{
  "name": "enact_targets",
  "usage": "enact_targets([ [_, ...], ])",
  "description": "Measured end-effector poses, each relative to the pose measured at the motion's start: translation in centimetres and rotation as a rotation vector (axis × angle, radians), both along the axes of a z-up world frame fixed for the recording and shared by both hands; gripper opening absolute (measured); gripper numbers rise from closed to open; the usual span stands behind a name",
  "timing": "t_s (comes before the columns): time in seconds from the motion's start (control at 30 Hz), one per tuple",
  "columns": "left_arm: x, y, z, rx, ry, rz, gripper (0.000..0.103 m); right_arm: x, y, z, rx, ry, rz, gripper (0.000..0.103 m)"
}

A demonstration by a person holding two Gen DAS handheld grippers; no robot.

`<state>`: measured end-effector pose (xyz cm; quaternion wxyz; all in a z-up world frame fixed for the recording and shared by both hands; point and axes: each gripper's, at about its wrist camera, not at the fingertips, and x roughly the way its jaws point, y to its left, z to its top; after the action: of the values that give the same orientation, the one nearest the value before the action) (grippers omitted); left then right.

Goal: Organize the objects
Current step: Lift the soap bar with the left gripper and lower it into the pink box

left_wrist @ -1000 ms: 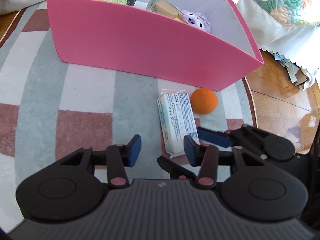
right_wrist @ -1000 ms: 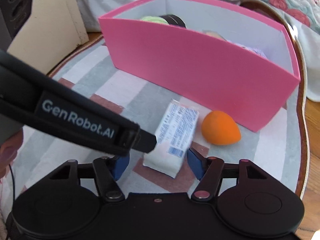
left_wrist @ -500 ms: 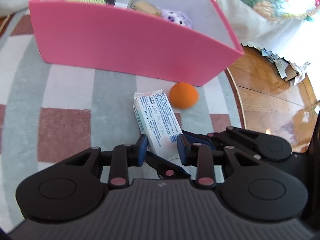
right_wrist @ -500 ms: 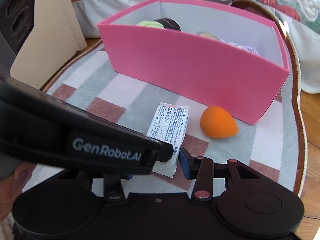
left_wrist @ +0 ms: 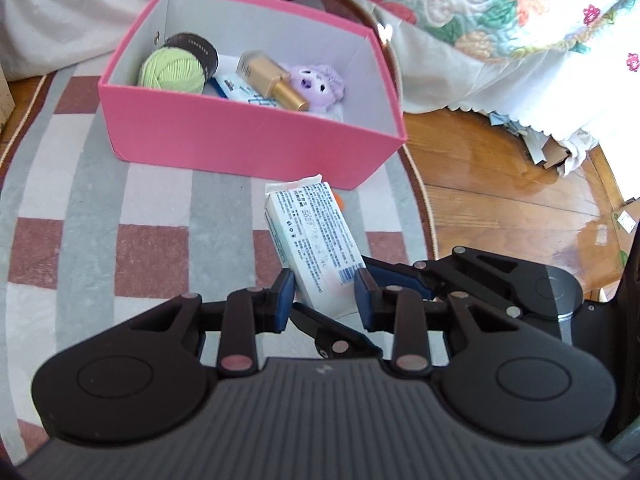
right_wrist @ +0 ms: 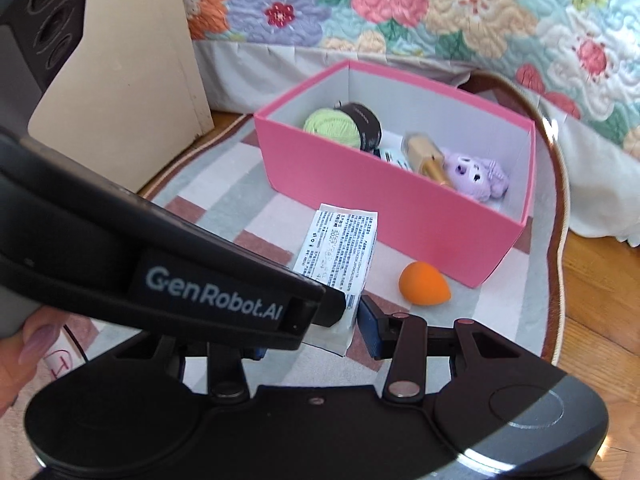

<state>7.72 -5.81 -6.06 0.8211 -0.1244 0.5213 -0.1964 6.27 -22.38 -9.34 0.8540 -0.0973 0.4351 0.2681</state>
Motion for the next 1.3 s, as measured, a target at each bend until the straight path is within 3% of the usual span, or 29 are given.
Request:
enact_targets([
  [0.3,-0.3,0.3,4.0,0.030,-0.017,-0.006,0.031,-1.6,0.3,3.4,0.030,-0.053,0.018,0.049],
  [0.47,0.4,0.6,6.2,0.027,-0.068,-0.002,0.031,-1.1,0.7,5.2,0.037,-0.109,0.026,0.049],
  [0.77,3.3,1.3,8.5,-0.002,-0.126,0.028,0.031,1.8,1.3,7.5,0.053,-0.181,0.036,0.049],
  [1.0,7.1,1.5,9.8,0.017,-0.168,0.060,0.031,5.3,2.4,8.5,0.057,-0.226,0.076,0.049],
  [1.17,11.0,1.9,9.5,0.024,-0.149,0.091,0.031,9.3,2.6,8.2,0.098,-0.176,0.076,0.049],
  [1.3,14.5,2.4,7.7,0.006,-0.066,0.140,0.031,13.3,2.8,6.8,0.121,-0.080,0.096,0.049],
])
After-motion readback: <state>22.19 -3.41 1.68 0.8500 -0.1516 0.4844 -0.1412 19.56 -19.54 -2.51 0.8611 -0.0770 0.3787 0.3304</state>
